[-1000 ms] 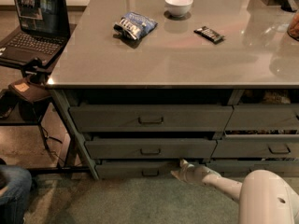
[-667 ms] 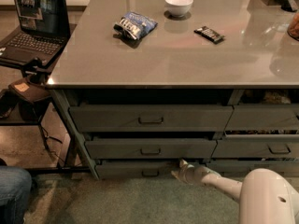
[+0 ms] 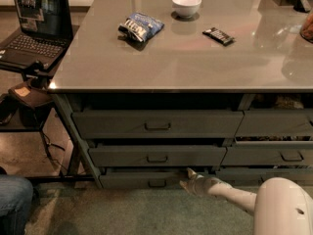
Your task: Open bottom drawer
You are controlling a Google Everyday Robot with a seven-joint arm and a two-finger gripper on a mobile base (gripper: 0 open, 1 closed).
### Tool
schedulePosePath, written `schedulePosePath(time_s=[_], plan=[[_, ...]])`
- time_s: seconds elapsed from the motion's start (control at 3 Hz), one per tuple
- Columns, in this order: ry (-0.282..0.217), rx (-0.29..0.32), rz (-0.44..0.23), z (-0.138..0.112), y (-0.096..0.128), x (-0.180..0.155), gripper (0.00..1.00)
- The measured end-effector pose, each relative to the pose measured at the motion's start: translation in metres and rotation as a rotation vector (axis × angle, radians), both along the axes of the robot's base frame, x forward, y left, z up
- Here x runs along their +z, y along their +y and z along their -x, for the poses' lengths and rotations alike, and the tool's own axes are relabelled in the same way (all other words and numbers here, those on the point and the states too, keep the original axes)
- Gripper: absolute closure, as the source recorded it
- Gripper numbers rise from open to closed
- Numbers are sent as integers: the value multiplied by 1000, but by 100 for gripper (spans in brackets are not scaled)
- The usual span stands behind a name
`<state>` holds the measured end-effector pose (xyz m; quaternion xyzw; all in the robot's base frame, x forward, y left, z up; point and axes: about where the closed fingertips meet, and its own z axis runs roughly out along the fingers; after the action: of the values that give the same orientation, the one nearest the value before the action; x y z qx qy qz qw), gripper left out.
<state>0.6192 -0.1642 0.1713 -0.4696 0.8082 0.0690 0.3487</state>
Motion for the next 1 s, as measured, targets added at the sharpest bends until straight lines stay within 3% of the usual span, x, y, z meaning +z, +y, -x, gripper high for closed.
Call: schedulePosePath(time_s=[1.0], plan=[[3, -5, -3, 14, -1, 9, 100]])
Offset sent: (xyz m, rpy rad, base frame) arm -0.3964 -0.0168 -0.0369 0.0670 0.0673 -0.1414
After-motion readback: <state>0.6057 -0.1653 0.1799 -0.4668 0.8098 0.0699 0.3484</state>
